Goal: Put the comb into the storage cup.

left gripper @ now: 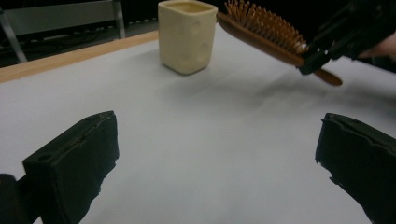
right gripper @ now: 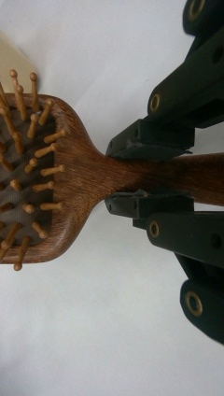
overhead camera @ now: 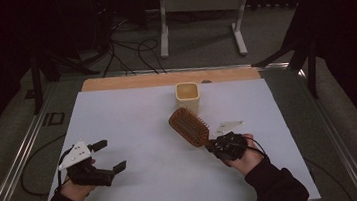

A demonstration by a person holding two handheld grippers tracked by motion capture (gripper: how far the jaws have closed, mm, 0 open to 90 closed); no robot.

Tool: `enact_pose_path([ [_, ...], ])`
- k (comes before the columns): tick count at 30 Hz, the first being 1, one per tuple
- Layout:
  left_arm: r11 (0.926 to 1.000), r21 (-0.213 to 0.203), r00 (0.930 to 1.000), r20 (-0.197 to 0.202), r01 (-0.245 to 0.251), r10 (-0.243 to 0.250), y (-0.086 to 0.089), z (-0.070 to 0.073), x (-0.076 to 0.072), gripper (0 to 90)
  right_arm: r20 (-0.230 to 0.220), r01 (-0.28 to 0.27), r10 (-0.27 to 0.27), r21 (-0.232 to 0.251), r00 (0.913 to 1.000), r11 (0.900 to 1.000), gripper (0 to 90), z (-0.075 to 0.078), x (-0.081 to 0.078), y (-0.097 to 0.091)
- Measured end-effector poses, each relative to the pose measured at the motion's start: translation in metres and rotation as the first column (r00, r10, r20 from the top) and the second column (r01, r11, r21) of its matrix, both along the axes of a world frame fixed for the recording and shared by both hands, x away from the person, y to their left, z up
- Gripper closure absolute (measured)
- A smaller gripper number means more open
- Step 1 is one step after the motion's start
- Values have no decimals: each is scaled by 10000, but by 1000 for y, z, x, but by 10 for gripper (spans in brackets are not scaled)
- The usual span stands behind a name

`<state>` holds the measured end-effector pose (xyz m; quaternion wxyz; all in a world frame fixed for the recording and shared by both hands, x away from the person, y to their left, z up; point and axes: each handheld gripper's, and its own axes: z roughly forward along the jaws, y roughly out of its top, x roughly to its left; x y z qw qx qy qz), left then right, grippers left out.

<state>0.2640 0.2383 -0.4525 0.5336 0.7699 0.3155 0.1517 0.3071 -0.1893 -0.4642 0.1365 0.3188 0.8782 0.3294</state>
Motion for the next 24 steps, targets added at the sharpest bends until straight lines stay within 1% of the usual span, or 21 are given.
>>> enact_pose_path([
  [1,9999,-173,9998,-189,5,-8,-3,4,4,1,-63,0,0,39,10000,10000,737,0,0,0],
  [2,9999,-173,9998,-189,5,-8,-3,4,4,1,-63,0,0,39,10000,10000,737,0,0,0],
  [3,9997,-242,9996,-293,37,-44,-5,6,8,1,91,4,-4,18,10000,10000,737,-1,-1,0],
  [4,9997,-242,9996,-293,37,-44,-5,6,8,1,91,4,-4,18,10000,10000,737,-1,-1,0],
  [5,9996,-291,9991,-433,20,-33,-8,10,12,1,194,15,-14,-48,9998,10000,737,-1,-2,-1],
  [6,9995,-312,9987,-504,3,-19,-10,12,13,1,173,20,-20,-3,9998,10000,737,-1,-3,-1],
  [8,9993,-360,9987,-516,22,-41,-11,14,15,1,314,37,-38,25,9995,10000,737,-2,-4,-1],
  [10,9991,-432,9985,-556,-6,-18,-17,20,20,1,326,17,-21,129,9995,9999,737,-1,-4,-2],
  [11,9989,-470,9983,-583,52,-79,-20,22,21,1,398,53,-58,128,9992,9999,737,-1,-5,-2],
  [12,9989,-470,9983,-583,52,-79,-20,22,21,2,365,29,-35,172,9993,9998,737,-1,-5,-3],
  [13,9992,-390,9982,-586,58,-81,-26,26,24,2,414,44,-51,170,9991,9998,737,-1,-6,-3],
  [14,9991,-402,9981,-588,154,-178,-29,28,26,2,375,58,-64,179,9993,9998,737,-1,-6,-3],
  [15,9993,-318,9981,-574,184,-202,-33,31,27,2,362,69,-76,174,9993,9998,737,-1,-6,-3],
  [16,9993,-318,9981,-574,184,-202,-33,31,27,1,362,69,-76,174,9993,9998,737,-1,-6,-3],
  [17,9993,-295,9983,-526,219,-234,-40,34,30,2,363,55,-62,190,9993,9998,737,-1,-6,-4],
  [18,9992,-293,9980,-559,263,-279,-44,35,31,2,490,64,-70,122,9988,9999,737,-1,-7,-4],
  [20,9993,-266,9981,-560,257,-272,-48,37,33,2,470,82,-90,169,9989,9998,737,-1,-7,-4],
  [21,9990,-256,9975,-589,369,-383,-54,39,36,2,577,73,-82,157,9983,9999,737,0,-8,-4],
  [22,9990,-256,9975,-589,369,-383,-54,39,36,2,577,73,-82,157,9983,9999,737,0,-8,-4],
  [23,9984,-278,9970,-593,484,-500,-60,40,39,2,655,65,-78,189,9978,9998,737,1,-8,-5],
  [24,9984,-278,9970,-593,484,-500,-60,40,39,2,655,65,-78,189,9978,9998,737,1,-8,-5],
])
